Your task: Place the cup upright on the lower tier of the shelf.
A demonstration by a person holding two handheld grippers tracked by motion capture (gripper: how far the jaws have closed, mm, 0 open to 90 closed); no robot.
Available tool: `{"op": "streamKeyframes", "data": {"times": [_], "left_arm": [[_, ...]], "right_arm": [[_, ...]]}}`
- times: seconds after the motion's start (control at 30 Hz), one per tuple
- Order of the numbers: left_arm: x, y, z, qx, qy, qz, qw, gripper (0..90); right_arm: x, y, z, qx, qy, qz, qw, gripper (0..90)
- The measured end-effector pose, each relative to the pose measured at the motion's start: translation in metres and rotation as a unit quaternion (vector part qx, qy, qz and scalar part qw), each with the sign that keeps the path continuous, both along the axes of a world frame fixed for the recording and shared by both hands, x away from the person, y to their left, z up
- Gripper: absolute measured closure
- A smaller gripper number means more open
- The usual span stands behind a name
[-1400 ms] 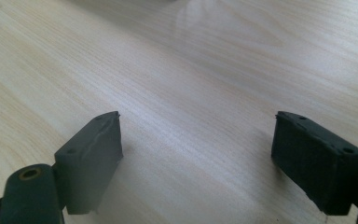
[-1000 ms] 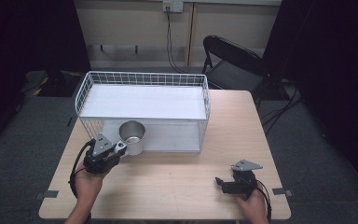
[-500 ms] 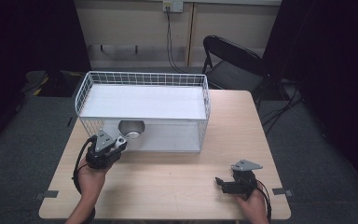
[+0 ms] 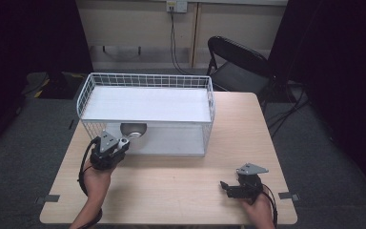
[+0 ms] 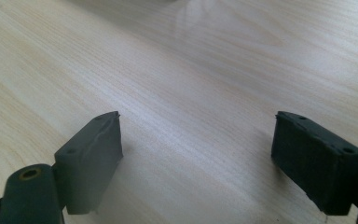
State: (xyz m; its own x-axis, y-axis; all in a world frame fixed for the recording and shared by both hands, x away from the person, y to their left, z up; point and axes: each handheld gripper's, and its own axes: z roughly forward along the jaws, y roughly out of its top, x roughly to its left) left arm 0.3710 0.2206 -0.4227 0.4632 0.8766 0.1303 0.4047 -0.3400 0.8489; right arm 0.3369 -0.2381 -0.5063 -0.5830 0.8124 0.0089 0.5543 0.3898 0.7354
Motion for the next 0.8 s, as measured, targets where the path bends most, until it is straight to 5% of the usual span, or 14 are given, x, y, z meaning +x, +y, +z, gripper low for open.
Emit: {"op": "streamKeyframes", "data": {"times": [0.8], "left_arm": [[0.016,-0.009,-0.014,-0.017,-0.002,0.025,0.9995,71.9]], "right_arm": [[0.000,0.000,0.000,0.000,0.000,0.000,1.0000,15.5]]}}
